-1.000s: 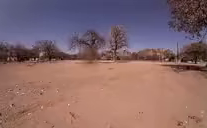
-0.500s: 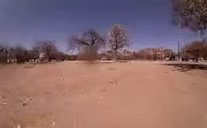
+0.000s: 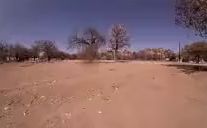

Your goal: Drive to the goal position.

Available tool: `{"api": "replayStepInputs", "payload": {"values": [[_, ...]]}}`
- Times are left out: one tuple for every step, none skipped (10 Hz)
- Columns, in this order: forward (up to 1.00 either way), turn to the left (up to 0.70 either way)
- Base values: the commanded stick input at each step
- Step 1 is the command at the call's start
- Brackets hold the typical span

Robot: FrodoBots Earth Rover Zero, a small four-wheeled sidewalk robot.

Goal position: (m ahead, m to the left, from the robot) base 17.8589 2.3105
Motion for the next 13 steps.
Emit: {"api": "replayStepInputs", "payload": {"values": [[1.00, 0.00], [1.00, 0.00], [1.00, 0.00], [1.00, 0.00], [1.00, 0.00], [1.00, 0.00], [1.00, 0.00], [1.00, 0.00], [1.00, 0.00], [1.00, 0.00], [1.00, 0.00], [1.00, 0.00], [1.00, 0.00]]}}
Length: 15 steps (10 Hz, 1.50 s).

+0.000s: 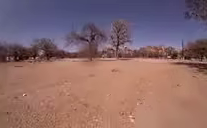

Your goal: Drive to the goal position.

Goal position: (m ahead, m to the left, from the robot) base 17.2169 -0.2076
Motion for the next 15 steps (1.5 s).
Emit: {"api": "replayStepInputs", "payload": {"values": [[1.00, 0.00], [1.00, 0.00], [1.00, 0.00], [1.00, 0.00], [1.00, 0.00], [1.00, 0.00], [1.00, 0.00], [1.00, 0.00], [1.00, 0.00], [1.00, 0.00], [1.00, 0.00], [1.00, 0.00], [1.00, 0.00], [1.00, 0.00], [1.00, 0.00]]}}
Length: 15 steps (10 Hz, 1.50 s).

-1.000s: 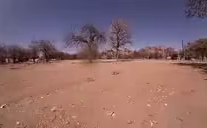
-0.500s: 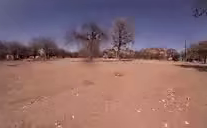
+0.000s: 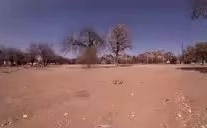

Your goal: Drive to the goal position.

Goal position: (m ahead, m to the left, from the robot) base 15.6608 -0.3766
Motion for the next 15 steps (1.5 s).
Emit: {"api": "replayStepInputs", "payload": {"values": [[1.00, 0.00], [1.00, 0.00], [1.00, 0.00], [1.00, 0.00], [1.00, 0.00], [1.00, 0.00], [1.00, 0.00], [1.00, 0.00], [1.00, 0.00], [1.00, 0.00], [1.00, 0.00], [1.00, 0.00], [1.00, 0.00], [1.00, 0.00], [1.00, 0.00]]}}
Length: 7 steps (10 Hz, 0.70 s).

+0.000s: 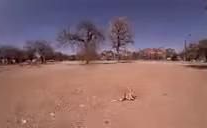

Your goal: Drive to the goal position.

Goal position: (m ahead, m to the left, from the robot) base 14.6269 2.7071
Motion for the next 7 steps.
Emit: {"api": "replayStepInputs", "payload": {"values": [[1.00, 0.00], [1.00, 0.00], [1.00, 0.00], [1.00, 0.00], [1.00, 0.00], [1.00, 0.00], [1.00, 0.00]]}}
